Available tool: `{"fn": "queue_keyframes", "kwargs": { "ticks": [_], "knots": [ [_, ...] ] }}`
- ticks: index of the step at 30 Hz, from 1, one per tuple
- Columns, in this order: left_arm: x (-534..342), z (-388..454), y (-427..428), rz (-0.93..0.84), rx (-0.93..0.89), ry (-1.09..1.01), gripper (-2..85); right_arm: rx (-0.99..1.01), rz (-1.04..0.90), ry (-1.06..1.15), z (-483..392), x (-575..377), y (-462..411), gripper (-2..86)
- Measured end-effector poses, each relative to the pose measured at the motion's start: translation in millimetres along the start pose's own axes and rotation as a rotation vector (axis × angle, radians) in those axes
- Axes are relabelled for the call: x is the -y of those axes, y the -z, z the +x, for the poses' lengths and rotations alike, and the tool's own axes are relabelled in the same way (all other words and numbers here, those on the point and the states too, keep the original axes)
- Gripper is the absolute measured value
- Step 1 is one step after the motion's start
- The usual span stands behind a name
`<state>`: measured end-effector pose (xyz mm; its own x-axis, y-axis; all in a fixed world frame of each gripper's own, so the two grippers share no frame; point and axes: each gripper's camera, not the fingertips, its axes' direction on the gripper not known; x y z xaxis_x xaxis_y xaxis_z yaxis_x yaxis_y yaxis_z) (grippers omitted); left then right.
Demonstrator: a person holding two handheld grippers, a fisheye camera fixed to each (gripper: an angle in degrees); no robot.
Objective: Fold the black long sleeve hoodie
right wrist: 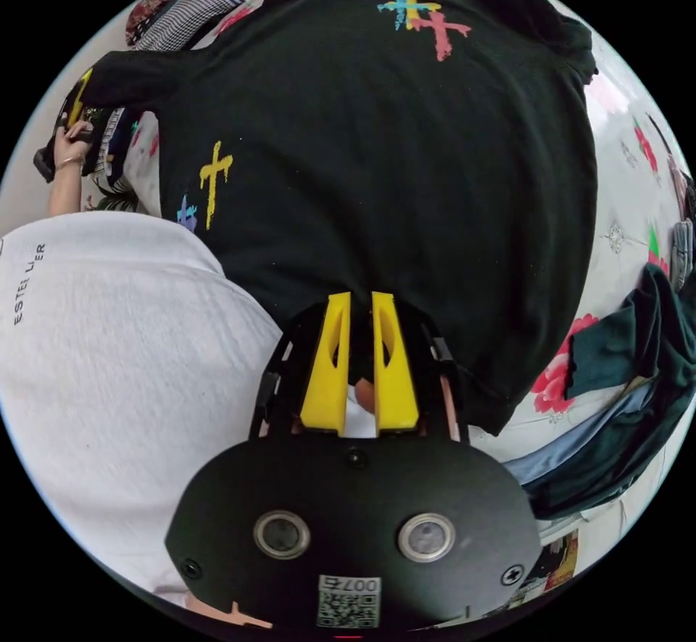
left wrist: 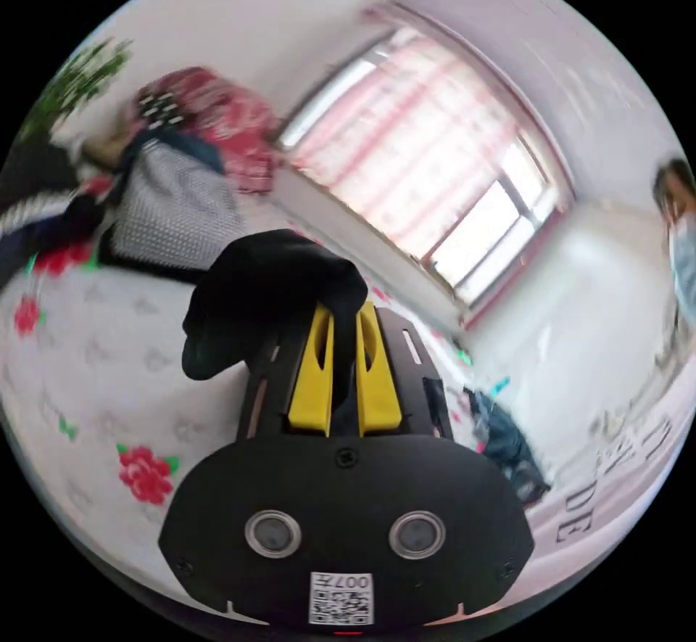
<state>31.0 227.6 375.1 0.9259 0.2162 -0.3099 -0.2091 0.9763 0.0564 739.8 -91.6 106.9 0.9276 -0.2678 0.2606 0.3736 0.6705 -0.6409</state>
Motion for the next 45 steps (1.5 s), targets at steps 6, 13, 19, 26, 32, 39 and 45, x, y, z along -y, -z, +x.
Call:
{"fn": "queue_keyframes", "kwargs": {
  "ticks": [6,13,19,26,32,39,45],
  "knots": [
    [-111.6,212.9,-173.5,-0.606,-0.247,-0.458,12.1,0.017,0.157,-0.054,6.8,-8.3,29.9,5.8],
    [-186.2,251.7,-224.8,-0.773,-0.131,-0.424,11.2,0.108,0.383,-0.112,35.4,8.2,72.9,7.6],
    [-162.1,174.9,-260.3,-0.801,0.048,-0.284,12.0,0.035,0.474,-0.013,44.5,74.7,122.1,8.8],
    [-183.1,133.7,-310.6,-0.908,0.101,-0.176,12.8,0.007,0.409,0.032,58.2,183.0,141.5,9.2],
    [-206.4,135.9,-346.3,-0.959,0.263,-0.238,8.1,0.008,0.172,0.073,51.5,216.8,85.4,3.2],
    [-203.6,101.7,-348.8,-0.906,0.209,-0.071,7.8,0.073,0.661,0.202,46.4,108.3,210.8,0.7],
    [-205.6,90.9,-352.8,-0.899,0.233,-0.068,8.3,0.035,0.476,0.14,67.7,124.3,190.8,7.3]
  ]
}}
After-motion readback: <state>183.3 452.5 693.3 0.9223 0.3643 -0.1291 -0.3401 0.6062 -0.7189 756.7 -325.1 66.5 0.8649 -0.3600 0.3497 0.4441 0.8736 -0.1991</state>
